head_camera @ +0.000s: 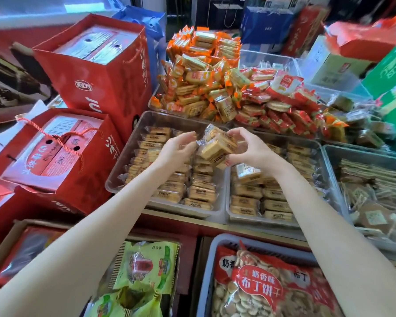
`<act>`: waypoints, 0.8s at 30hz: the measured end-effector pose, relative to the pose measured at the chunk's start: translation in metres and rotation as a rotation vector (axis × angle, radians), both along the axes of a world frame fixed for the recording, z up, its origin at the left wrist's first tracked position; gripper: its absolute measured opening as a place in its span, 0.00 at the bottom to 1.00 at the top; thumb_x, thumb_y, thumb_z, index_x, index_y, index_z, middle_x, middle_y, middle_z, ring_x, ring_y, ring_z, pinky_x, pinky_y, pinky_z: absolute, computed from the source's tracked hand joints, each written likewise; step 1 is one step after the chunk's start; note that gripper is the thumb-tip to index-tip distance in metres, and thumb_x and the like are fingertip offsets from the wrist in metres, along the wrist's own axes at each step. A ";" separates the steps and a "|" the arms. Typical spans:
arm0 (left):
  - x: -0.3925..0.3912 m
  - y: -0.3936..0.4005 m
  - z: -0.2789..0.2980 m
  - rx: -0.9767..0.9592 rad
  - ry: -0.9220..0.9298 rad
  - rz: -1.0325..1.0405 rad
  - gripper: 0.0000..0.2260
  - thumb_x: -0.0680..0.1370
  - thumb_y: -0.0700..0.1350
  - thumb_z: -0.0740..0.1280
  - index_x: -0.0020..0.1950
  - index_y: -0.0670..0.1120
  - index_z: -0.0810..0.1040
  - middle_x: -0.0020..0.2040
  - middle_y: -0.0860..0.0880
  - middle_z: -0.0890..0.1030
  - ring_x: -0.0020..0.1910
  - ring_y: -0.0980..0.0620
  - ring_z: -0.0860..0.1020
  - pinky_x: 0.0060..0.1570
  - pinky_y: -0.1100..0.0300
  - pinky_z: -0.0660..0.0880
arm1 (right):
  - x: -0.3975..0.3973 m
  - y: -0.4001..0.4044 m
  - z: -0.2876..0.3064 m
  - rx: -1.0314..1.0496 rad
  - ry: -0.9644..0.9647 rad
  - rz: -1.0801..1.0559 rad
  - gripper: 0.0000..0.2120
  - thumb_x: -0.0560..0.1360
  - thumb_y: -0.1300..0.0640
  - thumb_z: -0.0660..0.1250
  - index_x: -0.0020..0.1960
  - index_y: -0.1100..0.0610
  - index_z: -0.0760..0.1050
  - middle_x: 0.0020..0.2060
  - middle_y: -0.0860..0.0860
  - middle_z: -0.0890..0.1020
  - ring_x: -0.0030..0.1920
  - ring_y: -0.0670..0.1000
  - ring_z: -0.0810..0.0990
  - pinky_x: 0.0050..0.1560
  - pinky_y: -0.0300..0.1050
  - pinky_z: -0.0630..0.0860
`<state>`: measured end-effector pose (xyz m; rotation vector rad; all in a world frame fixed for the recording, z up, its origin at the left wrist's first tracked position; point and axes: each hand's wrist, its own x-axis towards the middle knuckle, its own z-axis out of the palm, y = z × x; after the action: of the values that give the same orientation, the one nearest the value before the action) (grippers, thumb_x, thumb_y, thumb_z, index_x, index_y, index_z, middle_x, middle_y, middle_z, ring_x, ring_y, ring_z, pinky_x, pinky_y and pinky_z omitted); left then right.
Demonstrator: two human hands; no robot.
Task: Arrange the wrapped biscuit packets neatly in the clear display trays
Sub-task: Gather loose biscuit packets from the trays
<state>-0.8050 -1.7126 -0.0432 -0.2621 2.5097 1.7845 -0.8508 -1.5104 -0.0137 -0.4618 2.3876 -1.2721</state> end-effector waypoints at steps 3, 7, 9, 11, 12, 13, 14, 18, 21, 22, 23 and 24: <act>0.005 0.005 0.022 0.044 0.112 0.031 0.08 0.76 0.42 0.68 0.54 0.47 0.81 0.45 0.51 0.83 0.43 0.58 0.81 0.38 0.67 0.76 | 0.011 0.008 0.013 -0.159 -0.061 0.004 0.23 0.71 0.66 0.71 0.61 0.50 0.69 0.53 0.51 0.76 0.52 0.50 0.78 0.46 0.39 0.80; 0.017 0.010 0.050 -0.187 0.274 0.043 0.03 0.71 0.42 0.73 0.44 0.47 0.83 0.38 0.52 0.82 0.35 0.61 0.78 0.34 0.72 0.71 | 0.021 0.022 0.018 -0.255 -0.096 0.009 0.21 0.73 0.66 0.69 0.62 0.51 0.69 0.55 0.53 0.77 0.57 0.54 0.79 0.55 0.56 0.78; 0.026 0.015 0.061 -0.260 0.336 0.044 0.01 0.71 0.42 0.74 0.41 0.47 0.83 0.36 0.54 0.81 0.34 0.63 0.76 0.36 0.74 0.71 | 0.027 0.027 0.020 -0.313 -0.137 0.011 0.24 0.71 0.63 0.71 0.64 0.55 0.69 0.58 0.56 0.78 0.58 0.56 0.79 0.58 0.57 0.76; 0.032 0.019 0.069 -0.206 0.354 0.097 0.02 0.71 0.42 0.73 0.38 0.47 0.82 0.33 0.56 0.81 0.32 0.62 0.76 0.37 0.72 0.72 | 0.033 0.032 0.024 -0.385 -0.177 0.010 0.30 0.65 0.57 0.75 0.64 0.55 0.69 0.59 0.57 0.78 0.59 0.56 0.78 0.59 0.54 0.76; 0.034 0.021 0.072 -0.114 0.333 0.135 0.03 0.72 0.42 0.73 0.38 0.46 0.82 0.32 0.55 0.81 0.32 0.61 0.78 0.37 0.70 0.74 | 0.037 0.033 0.026 -0.408 -0.189 0.014 0.32 0.63 0.55 0.75 0.64 0.55 0.69 0.60 0.57 0.78 0.59 0.56 0.78 0.59 0.52 0.76; 0.035 0.023 0.076 0.012 0.297 0.171 0.04 0.73 0.41 0.72 0.38 0.45 0.82 0.31 0.53 0.82 0.32 0.59 0.79 0.39 0.67 0.77 | 0.040 0.035 0.029 -0.420 -0.189 0.023 0.32 0.62 0.54 0.75 0.64 0.56 0.69 0.60 0.57 0.78 0.59 0.55 0.78 0.60 0.51 0.76; 0.037 0.025 0.079 0.149 0.259 0.200 0.05 0.74 0.40 0.71 0.38 0.43 0.81 0.31 0.51 0.82 0.32 0.57 0.80 0.40 0.64 0.79 | 0.043 0.036 0.032 -0.423 -0.182 0.034 0.33 0.63 0.54 0.75 0.65 0.56 0.69 0.60 0.57 0.78 0.60 0.55 0.78 0.60 0.49 0.76; 0.041 0.031 0.090 0.403 0.151 0.208 0.06 0.77 0.38 0.67 0.40 0.40 0.78 0.35 0.45 0.81 0.33 0.55 0.81 0.40 0.64 0.80 | 0.050 0.039 0.046 -0.385 -0.119 0.048 0.24 0.73 0.66 0.68 0.66 0.58 0.67 0.60 0.57 0.77 0.57 0.53 0.78 0.54 0.42 0.78; 0.043 0.027 0.096 0.114 0.126 0.107 0.02 0.76 0.39 0.68 0.44 0.42 0.79 0.41 0.46 0.82 0.42 0.51 0.82 0.47 0.60 0.80 | 0.055 0.048 0.053 -0.332 -0.083 0.076 0.22 0.74 0.65 0.68 0.65 0.55 0.67 0.58 0.57 0.78 0.55 0.53 0.79 0.51 0.41 0.78; 0.044 0.026 0.100 -0.014 0.143 0.061 0.03 0.75 0.41 0.69 0.48 0.43 0.79 0.44 0.46 0.82 0.45 0.51 0.81 0.49 0.58 0.79 | 0.057 0.050 0.054 -0.305 -0.065 0.080 0.22 0.74 0.64 0.69 0.65 0.55 0.67 0.56 0.57 0.79 0.56 0.53 0.79 0.50 0.41 0.78; 0.045 0.027 0.104 -0.115 0.157 0.003 0.07 0.75 0.43 0.70 0.52 0.44 0.80 0.47 0.47 0.82 0.47 0.52 0.80 0.51 0.57 0.77 | 0.058 0.051 0.056 -0.280 -0.044 0.082 0.22 0.74 0.64 0.68 0.66 0.54 0.67 0.55 0.57 0.79 0.56 0.55 0.78 0.50 0.41 0.78; 0.047 0.029 0.108 -0.164 0.169 -0.064 0.10 0.75 0.43 0.70 0.56 0.44 0.79 0.48 0.48 0.82 0.48 0.53 0.80 0.52 0.58 0.76 | 0.058 0.051 0.057 -0.260 -0.027 0.088 0.22 0.74 0.64 0.68 0.65 0.53 0.67 0.54 0.58 0.80 0.57 0.56 0.78 0.53 0.44 0.77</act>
<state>-0.7579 -1.6835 0.0647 -0.0366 2.7509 1.6442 -0.7929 -1.4594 0.0432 -0.6130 2.1632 -1.5442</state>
